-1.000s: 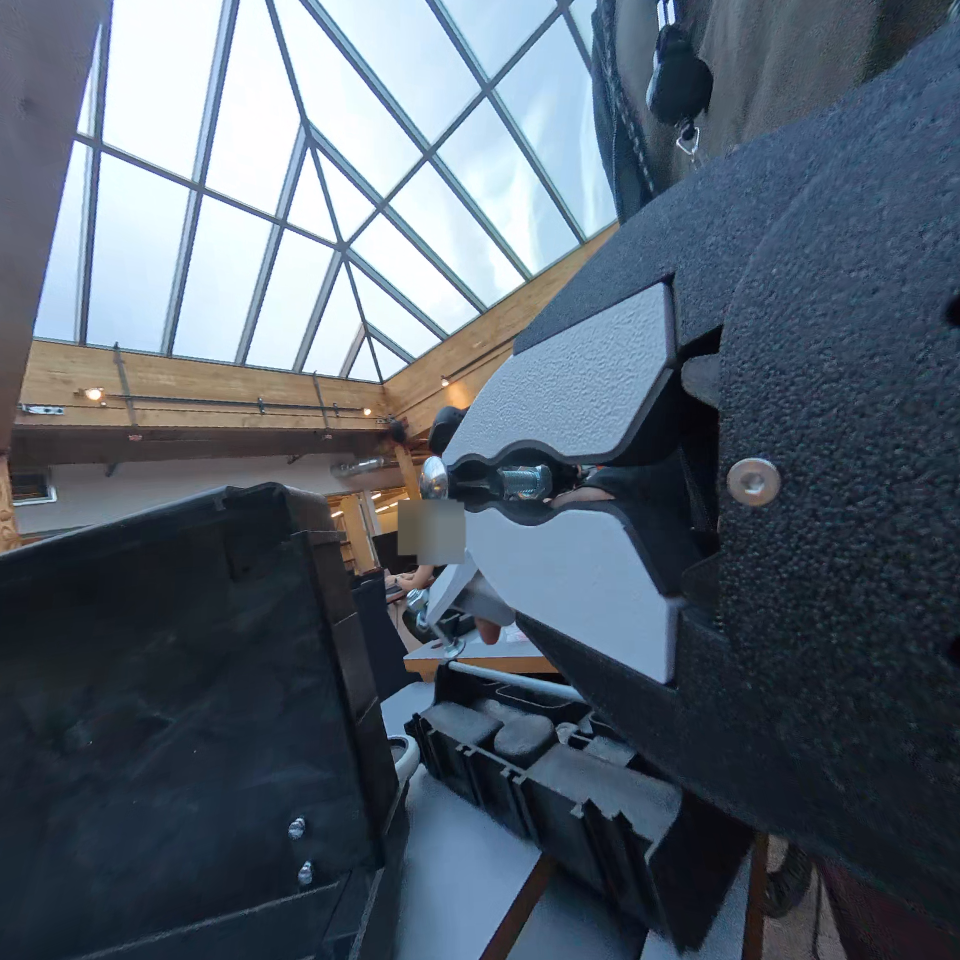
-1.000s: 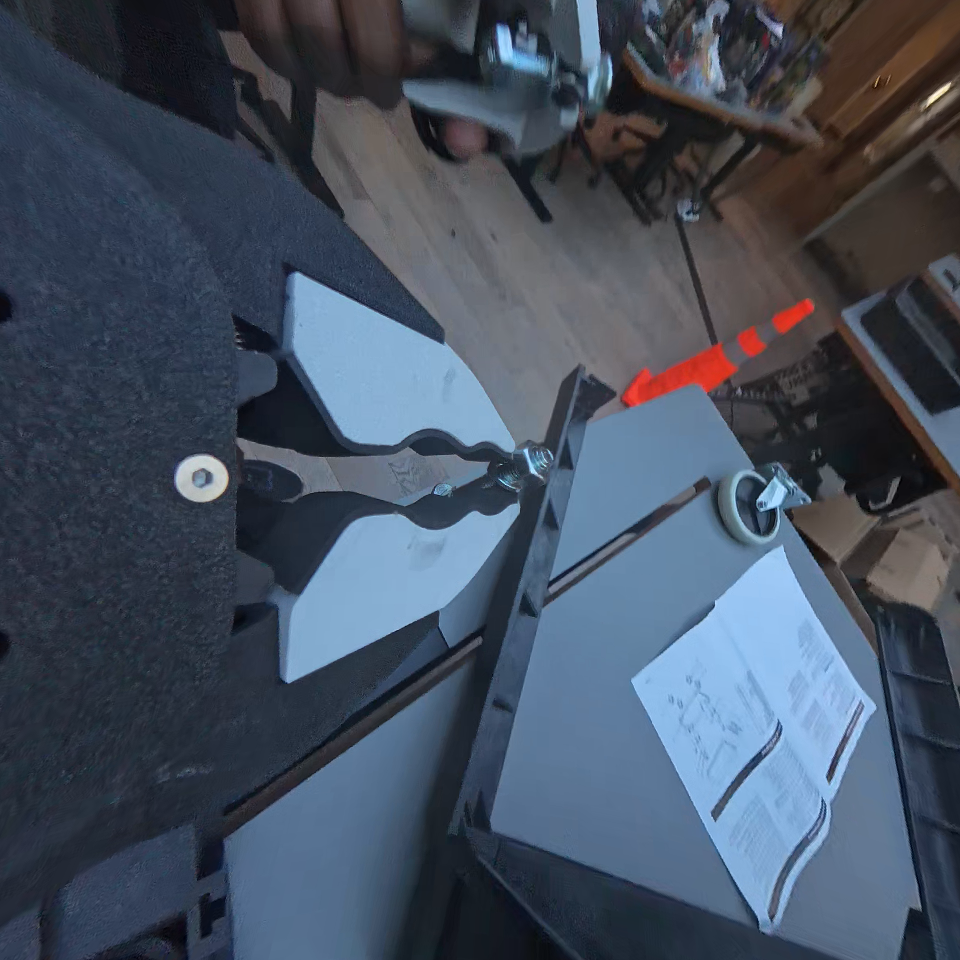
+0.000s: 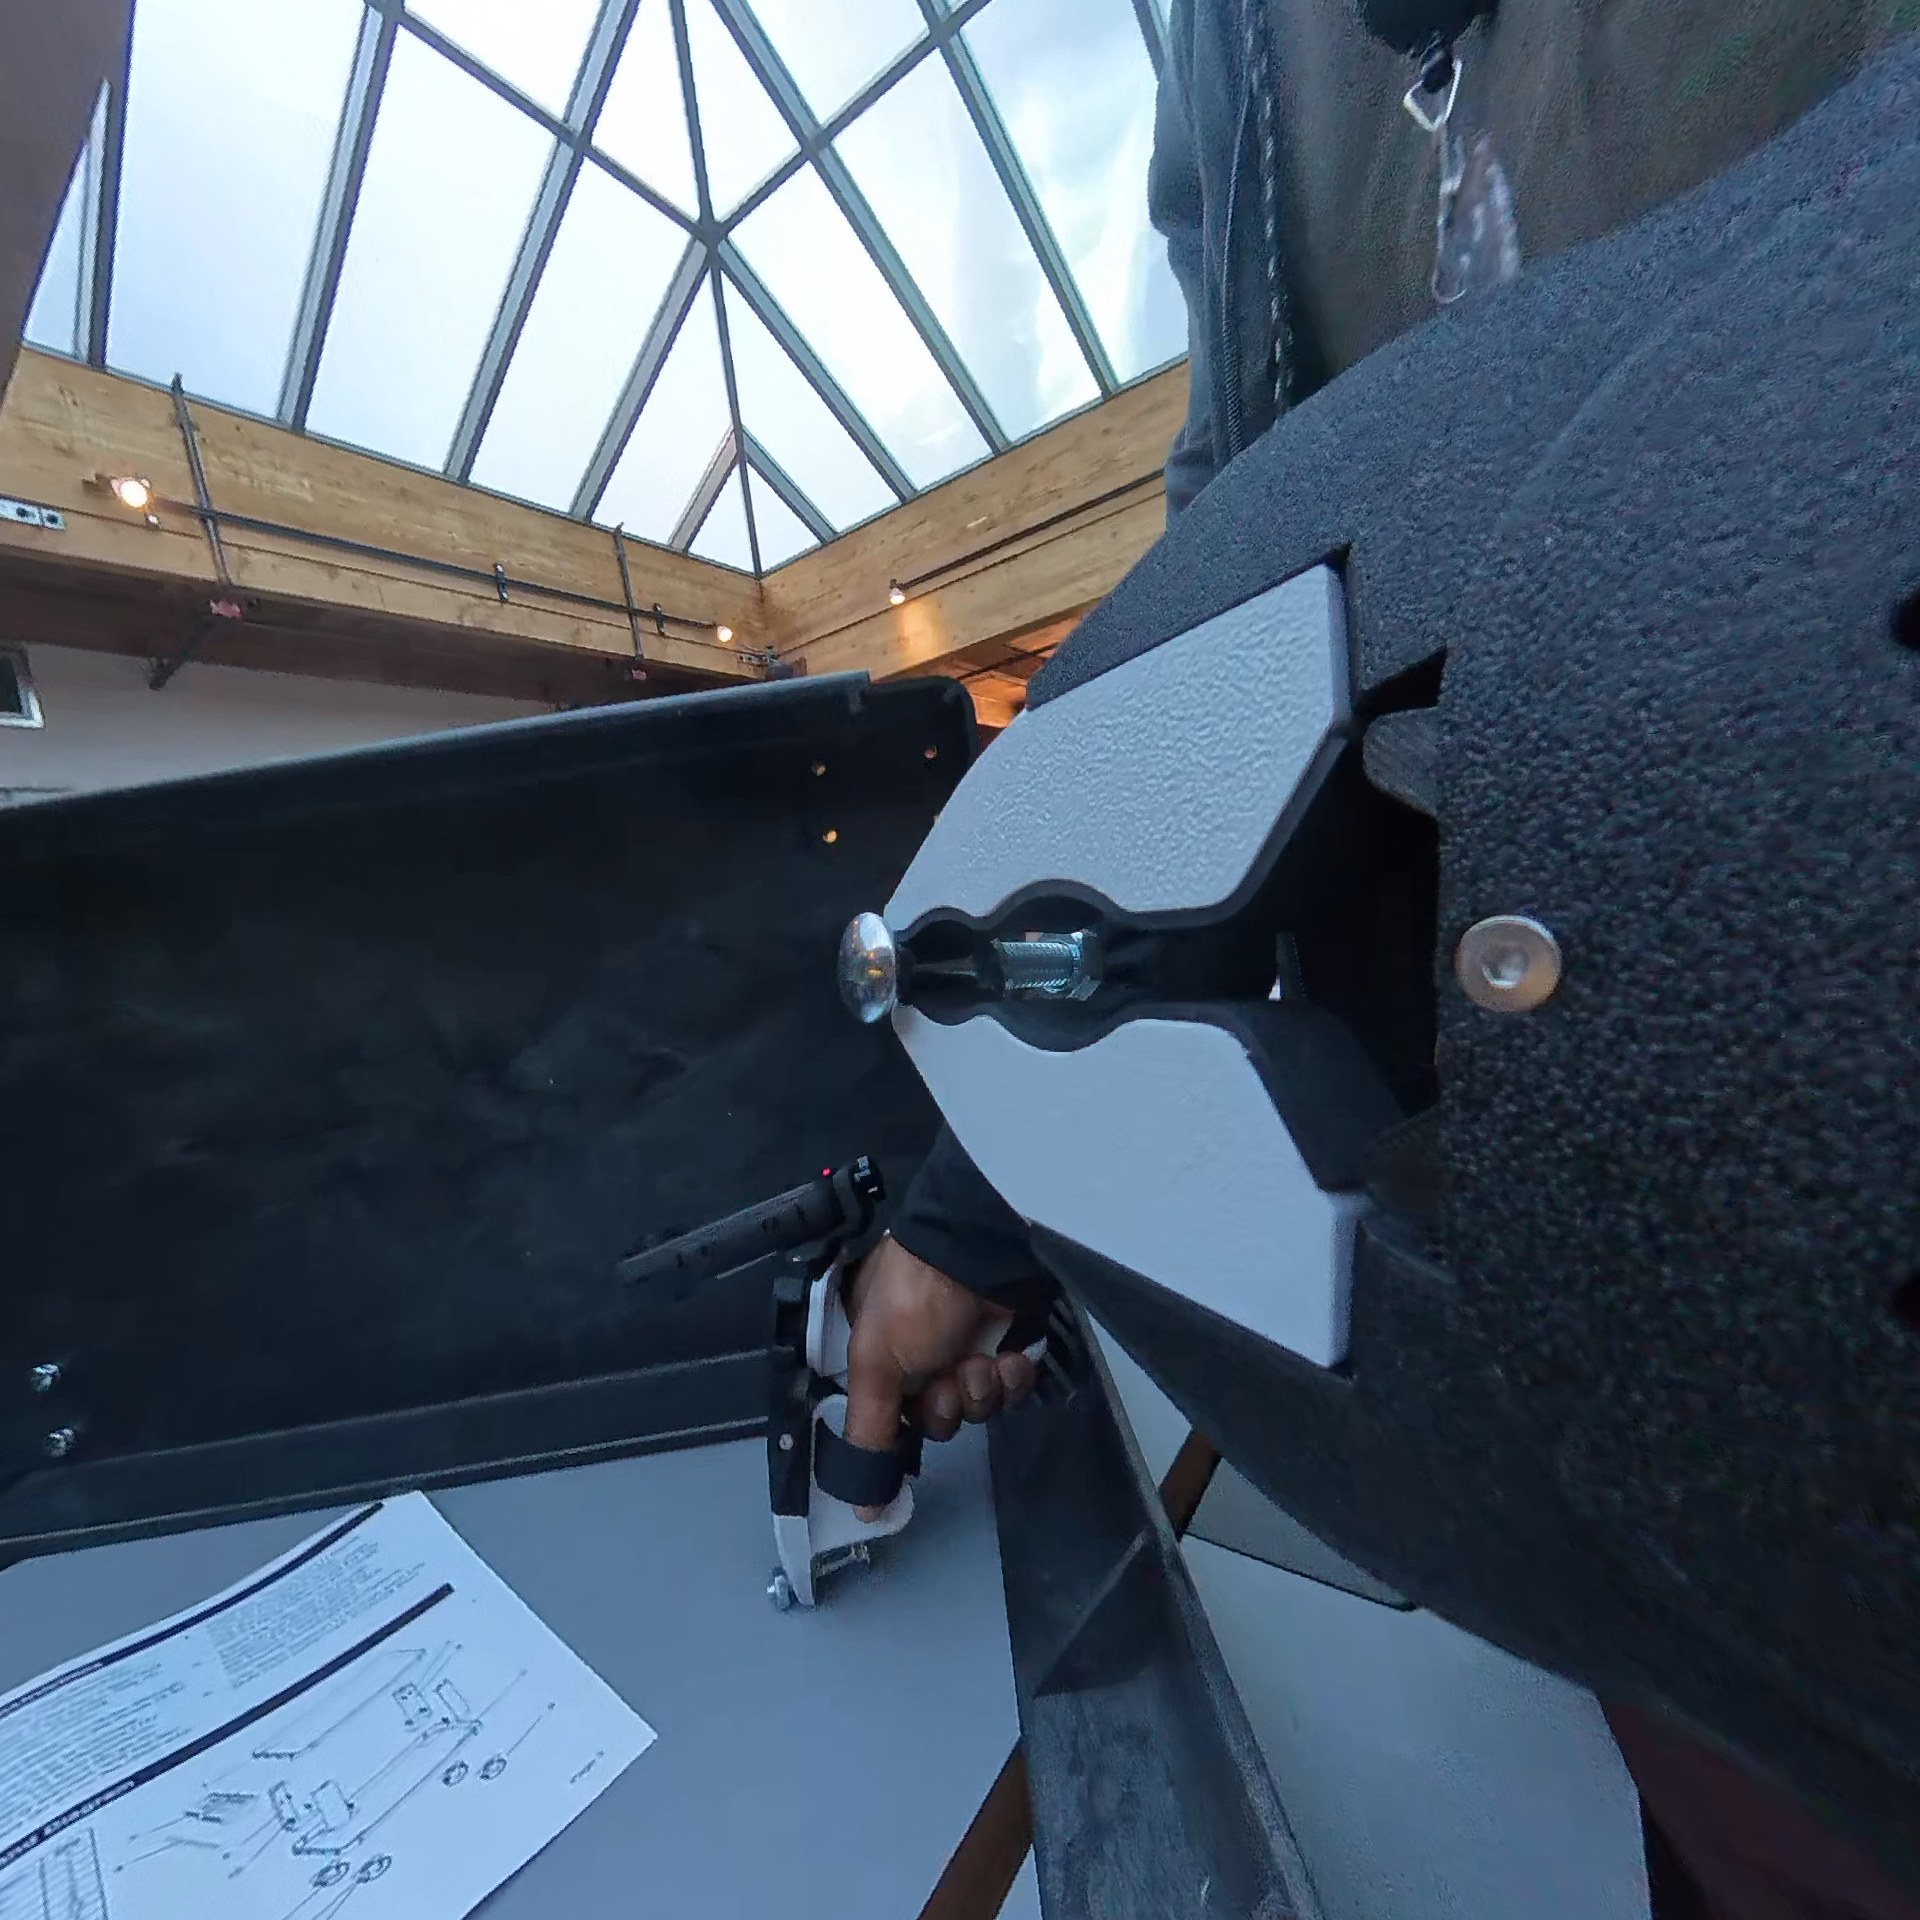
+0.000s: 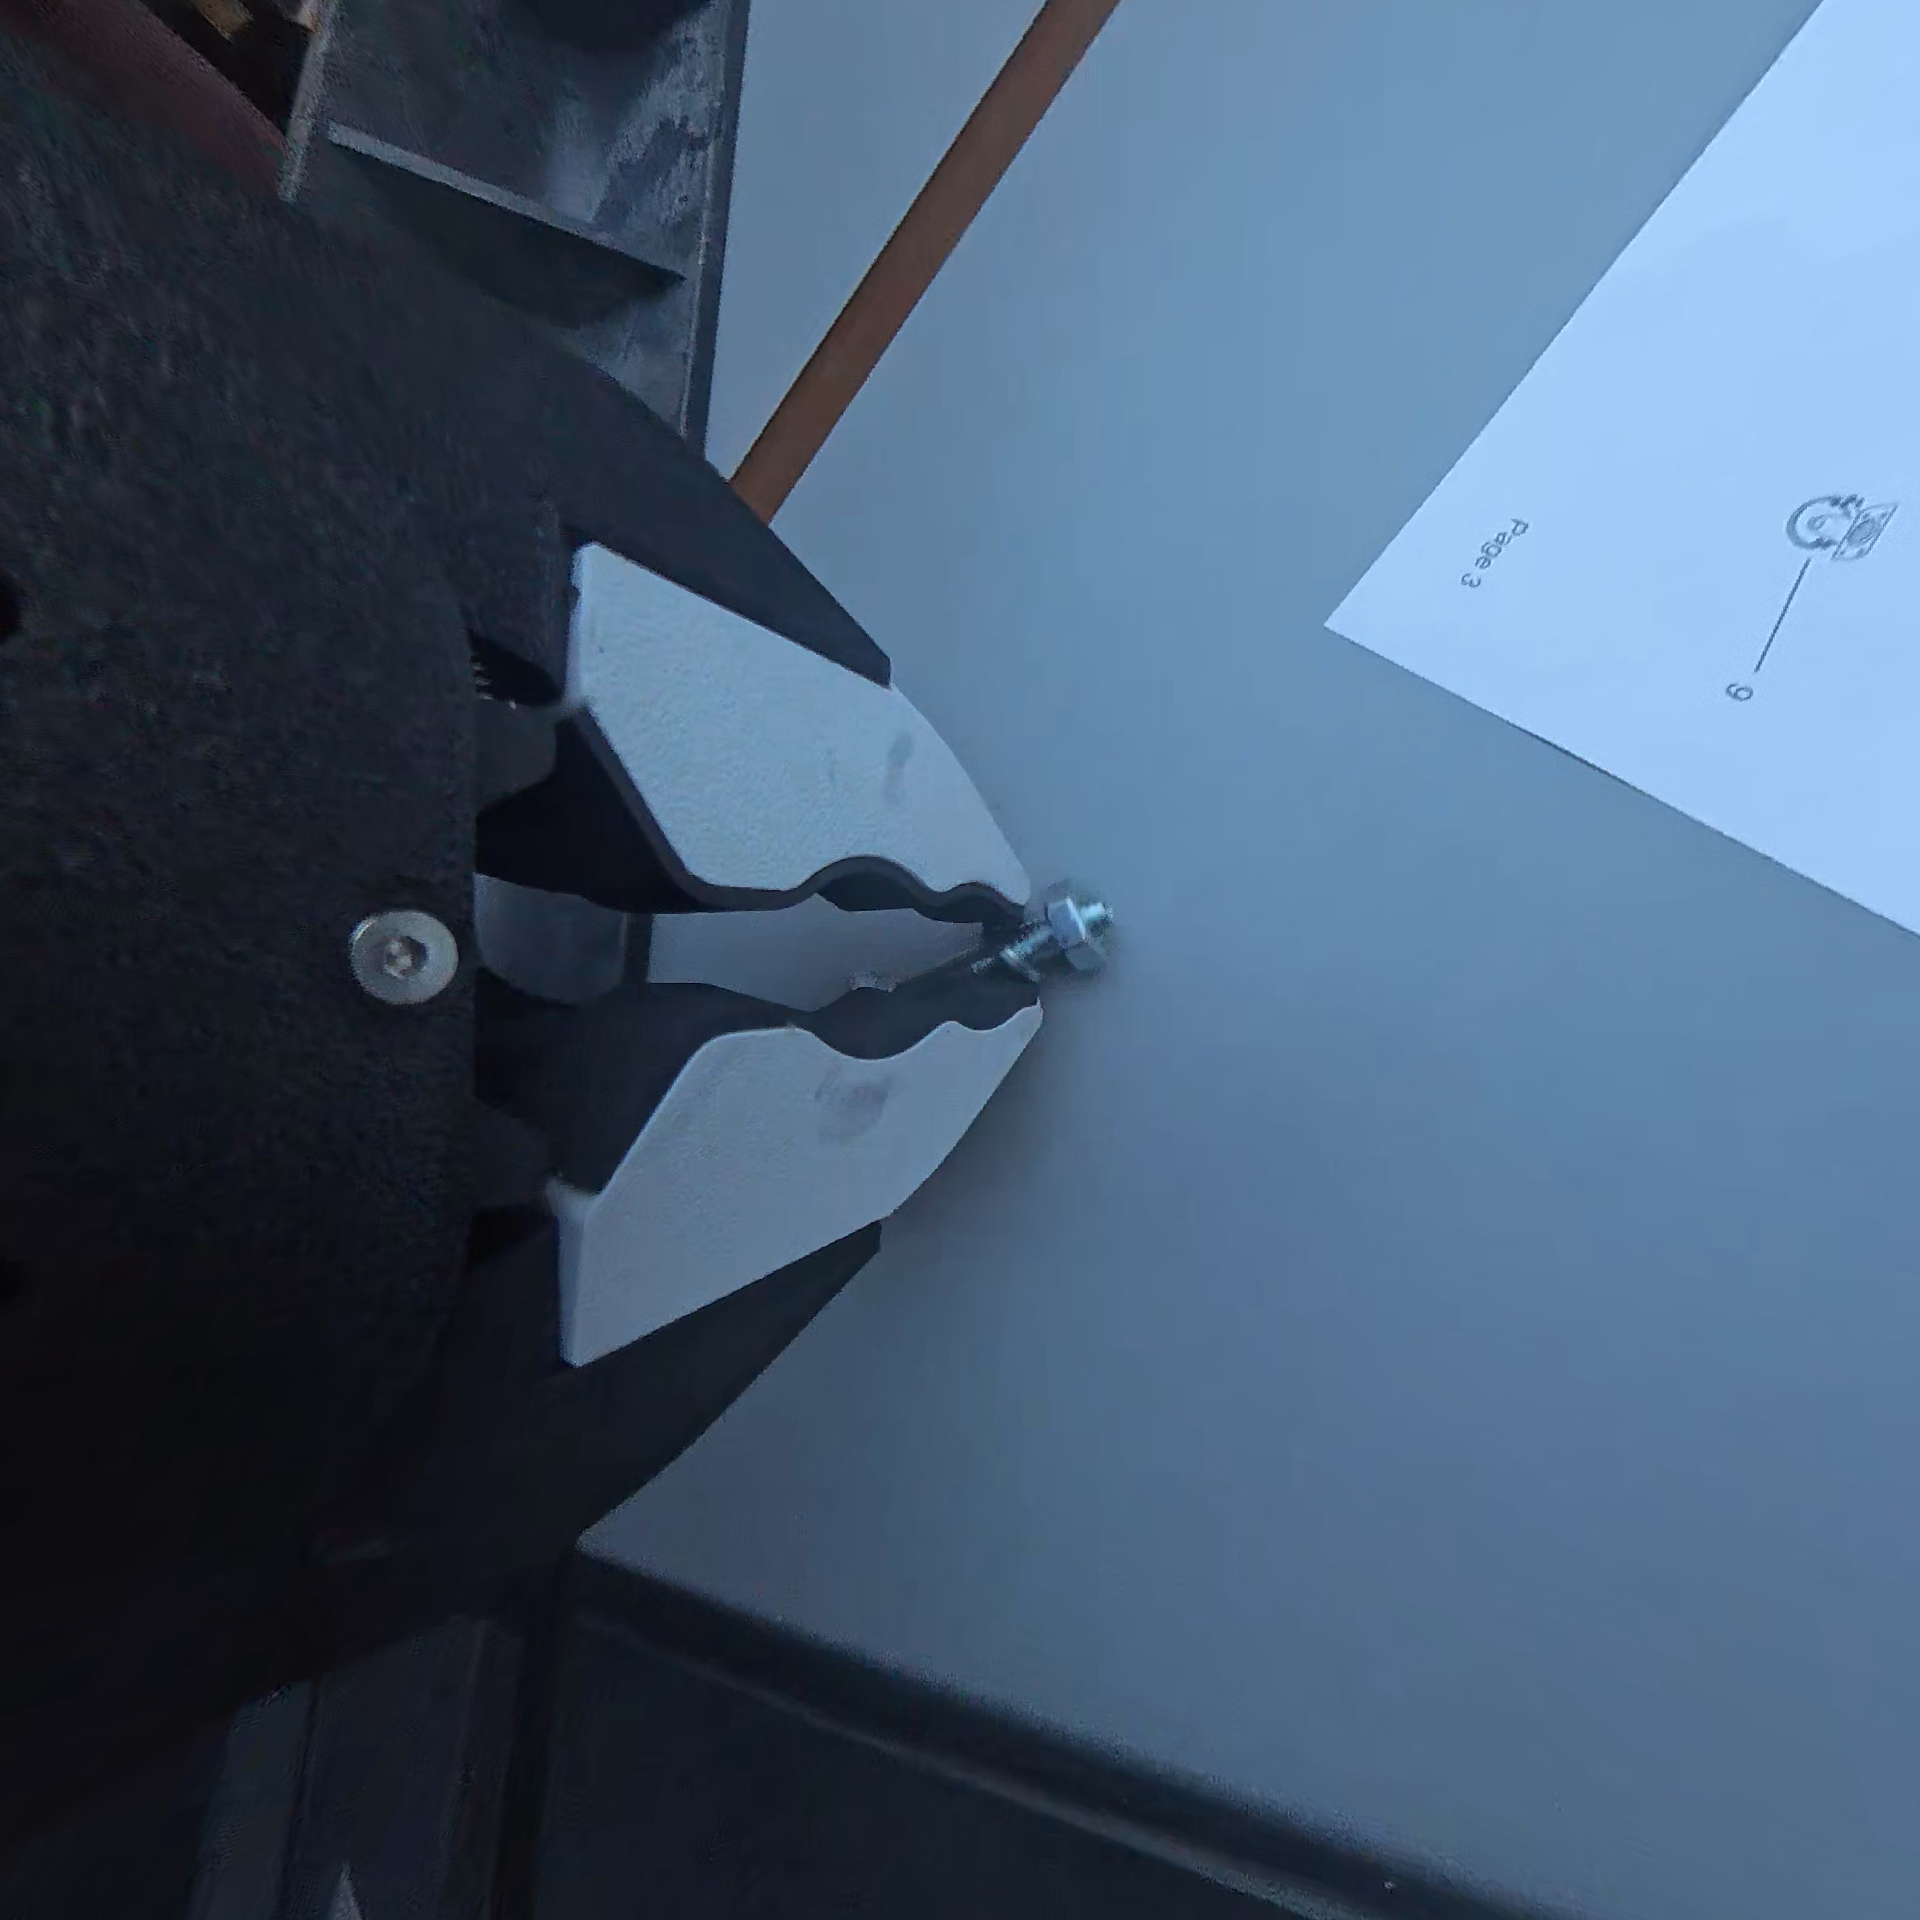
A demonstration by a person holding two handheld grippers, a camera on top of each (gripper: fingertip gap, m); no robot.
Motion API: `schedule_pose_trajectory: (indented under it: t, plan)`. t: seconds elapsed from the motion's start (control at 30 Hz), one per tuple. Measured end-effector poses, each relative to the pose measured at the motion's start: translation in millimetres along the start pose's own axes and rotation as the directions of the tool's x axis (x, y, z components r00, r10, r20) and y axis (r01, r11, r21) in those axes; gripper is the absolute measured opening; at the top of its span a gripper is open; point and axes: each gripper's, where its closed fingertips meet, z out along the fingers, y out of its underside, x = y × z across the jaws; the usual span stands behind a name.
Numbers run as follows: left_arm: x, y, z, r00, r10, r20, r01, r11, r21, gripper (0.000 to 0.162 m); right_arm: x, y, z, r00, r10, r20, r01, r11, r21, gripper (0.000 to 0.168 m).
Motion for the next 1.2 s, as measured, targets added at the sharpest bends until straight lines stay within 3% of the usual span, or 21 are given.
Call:
schedule_pose_trajectory:
  t: [0.37,0.53,0.67,0.73,0.8,0.93,1.0,1.1,1.2]
  plan:
    - [-74.4,-13.1,83.3,0.99,0.084,0.113,-0.045,0.951,-0.305,0.008,-6.4,-15.6,2.3,0.99,0.135,0.045,-0.138,0.988,0.068,0.015]
    - [-117.3,-8.5,106.0,0.976,0.146,0.161,-0.05,0.872,-0.487,0.008,-8.2,-14.7,-4.4,0.972,0.2,0.123,-0.215,0.968,0.127,0.027]
    - [-170.0,-4.4,118.2,0.934,0.276,0.227,-0.077,0.776,-0.626,0.008,-5.7,-12.0,-21.3,0.964,0.239,0.118,-0.258,0.949,0.183,0.033]
    - [-201.1,-1.9,125.8,0.89,0.383,0.247,-0.112,0.71,-0.696,0.008,-8.4,-7.5,-40.6,0.964,0.246,0.1,-0.262,0.939,0.22,0.033]
    - [-234.2,4.6,132.5,0.822,0.529,0.211,-0.177,0.59,-0.788,0.008,-15.3,-1.3,-64.8,0.971,0.227,0.074,-0.239,0.934,0.267,0.033]
    - [-297.3,10.2,134.6,0.567,0.824,0.02,-0.303,0.231,-0.925,0.01,-31.7,20.4,-110.0,0.987,0.16,0.0,-0.15,0.93,0.336,0.033]
    - [-296.8,13.1,149.2,0.517,0.853,-0.075,-0.397,0.161,-0.904,0.008,-37.3,33.6,-122.8,0.99,0.139,-0.028,-0.121,0.932,0.343,0.033]
    - [-296.4,15.4,159.2,0.468,0.874,-0.132,-0.421,0.089,-0.903,0.008,-39.5,45.1,-126.9,0.991,0.127,-0.049,-0.102,0.933,0.345,0.033]
    - [-295.3,14.4,159.6,0.464,0.874,-0.145,-0.429,0.079,-0.9,0.015,-36.2,45.5,-115.2,0.993,0.104,-0.057,-0.08,0.941,0.328,0.032]
